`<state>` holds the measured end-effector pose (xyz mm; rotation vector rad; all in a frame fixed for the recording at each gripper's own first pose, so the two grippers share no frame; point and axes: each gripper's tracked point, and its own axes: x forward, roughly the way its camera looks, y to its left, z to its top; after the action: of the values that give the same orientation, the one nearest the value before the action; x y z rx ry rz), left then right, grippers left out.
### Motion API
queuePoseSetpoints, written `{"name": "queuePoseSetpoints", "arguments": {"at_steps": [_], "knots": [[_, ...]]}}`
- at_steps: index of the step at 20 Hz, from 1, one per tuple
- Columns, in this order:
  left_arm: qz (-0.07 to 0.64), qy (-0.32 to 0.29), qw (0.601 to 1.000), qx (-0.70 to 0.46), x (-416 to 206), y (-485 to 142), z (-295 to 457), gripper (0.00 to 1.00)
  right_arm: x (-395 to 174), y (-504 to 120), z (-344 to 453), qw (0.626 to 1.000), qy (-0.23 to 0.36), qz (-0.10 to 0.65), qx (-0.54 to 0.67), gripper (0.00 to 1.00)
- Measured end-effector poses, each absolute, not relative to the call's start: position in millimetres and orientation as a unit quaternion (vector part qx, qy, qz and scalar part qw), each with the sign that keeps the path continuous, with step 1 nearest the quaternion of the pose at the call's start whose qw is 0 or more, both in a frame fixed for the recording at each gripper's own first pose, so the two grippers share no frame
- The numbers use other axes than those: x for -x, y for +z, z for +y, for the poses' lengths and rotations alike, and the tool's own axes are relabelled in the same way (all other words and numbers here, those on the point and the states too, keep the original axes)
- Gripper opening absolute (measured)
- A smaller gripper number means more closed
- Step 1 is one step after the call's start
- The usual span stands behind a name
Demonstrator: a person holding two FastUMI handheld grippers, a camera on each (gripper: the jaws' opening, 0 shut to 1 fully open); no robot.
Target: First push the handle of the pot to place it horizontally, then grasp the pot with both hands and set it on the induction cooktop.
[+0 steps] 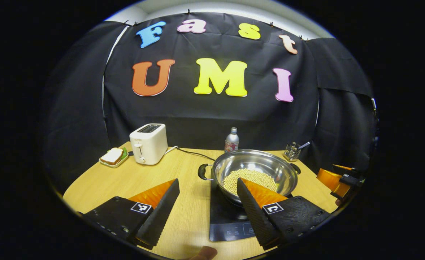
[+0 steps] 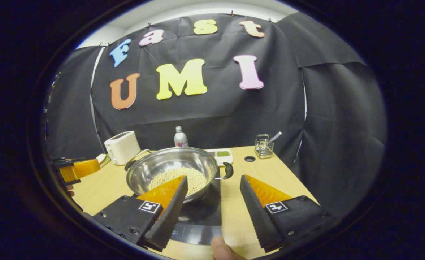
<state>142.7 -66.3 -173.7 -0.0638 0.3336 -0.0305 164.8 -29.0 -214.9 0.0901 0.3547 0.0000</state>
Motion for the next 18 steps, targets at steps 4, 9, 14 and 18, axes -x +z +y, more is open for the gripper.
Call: {"name": "queuePoseSetpoints", "arguments": {"at_steps": [4,9,14,18], "knots": [[0.143,-0.012,0.99,-0.002,-99.1,-154.1,-64.8,0.96,-121.0,-188.1,-43.1,0.988,-0.015,0.142,-0.06,0.93],[0.108,-0.002,0.994,-0.013,-58.1,-123.5,-60.5,0.95,-79.2,-145.8,-57.8,0.992,-0.042,0.101,-0.061,0.96],[0.081,-0.011,0.997,0.012,-37.7,-91.4,-57.2,0.96,-49.6,-107.6,-54.6,0.996,-0.047,0.064,-0.038,1.0],[0.061,-0.012,0.998,0.007,-26.2,-67.9,-53.7,0.96,-29.1,-83.7,-47.9,0.998,-0.04,0.045,-0.034,0.96]]}}
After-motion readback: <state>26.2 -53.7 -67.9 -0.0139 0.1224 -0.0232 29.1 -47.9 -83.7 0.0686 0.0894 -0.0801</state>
